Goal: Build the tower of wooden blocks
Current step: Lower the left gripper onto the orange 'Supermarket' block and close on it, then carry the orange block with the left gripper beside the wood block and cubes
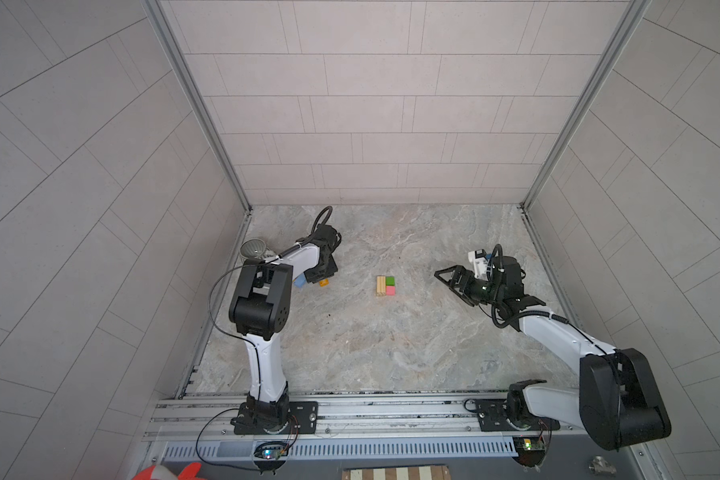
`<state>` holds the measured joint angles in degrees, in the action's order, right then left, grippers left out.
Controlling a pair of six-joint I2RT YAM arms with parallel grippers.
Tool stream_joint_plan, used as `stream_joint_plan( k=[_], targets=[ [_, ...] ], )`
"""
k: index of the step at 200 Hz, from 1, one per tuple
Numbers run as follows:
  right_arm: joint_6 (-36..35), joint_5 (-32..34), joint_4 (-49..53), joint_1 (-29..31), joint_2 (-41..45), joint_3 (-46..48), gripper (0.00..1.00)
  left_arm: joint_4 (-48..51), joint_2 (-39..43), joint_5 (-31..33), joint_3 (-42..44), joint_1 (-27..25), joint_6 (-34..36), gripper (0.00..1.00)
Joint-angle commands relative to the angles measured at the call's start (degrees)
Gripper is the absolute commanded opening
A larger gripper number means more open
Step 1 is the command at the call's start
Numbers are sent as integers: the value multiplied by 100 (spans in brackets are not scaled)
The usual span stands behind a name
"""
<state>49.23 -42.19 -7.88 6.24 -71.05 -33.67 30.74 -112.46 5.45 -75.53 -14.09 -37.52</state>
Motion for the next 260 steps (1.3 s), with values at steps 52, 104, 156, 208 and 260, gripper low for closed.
stream_joint_plan(
  k=[52,104,156,208,260],
  targets=[
    [-480,159,623,17,-133,-359,99,753,474,-30,-631,-1070,45,26],
    [-601,256,735,-31,-156,-351,99,1057,354,-52,-1255,-1770,-155,26],
    [-599,300,724,-26,-233,-347,99,1485,-243,0,-2104,-2385,-256,26],
    [-625,344,746,-26,-216,-333,99,1636,-735,43,-2589,-2672,-291,26],
    [-608,317,709,-26,-250,-331,99,1632,-978,152,-2692,-2810,-326,26]
  ],
)
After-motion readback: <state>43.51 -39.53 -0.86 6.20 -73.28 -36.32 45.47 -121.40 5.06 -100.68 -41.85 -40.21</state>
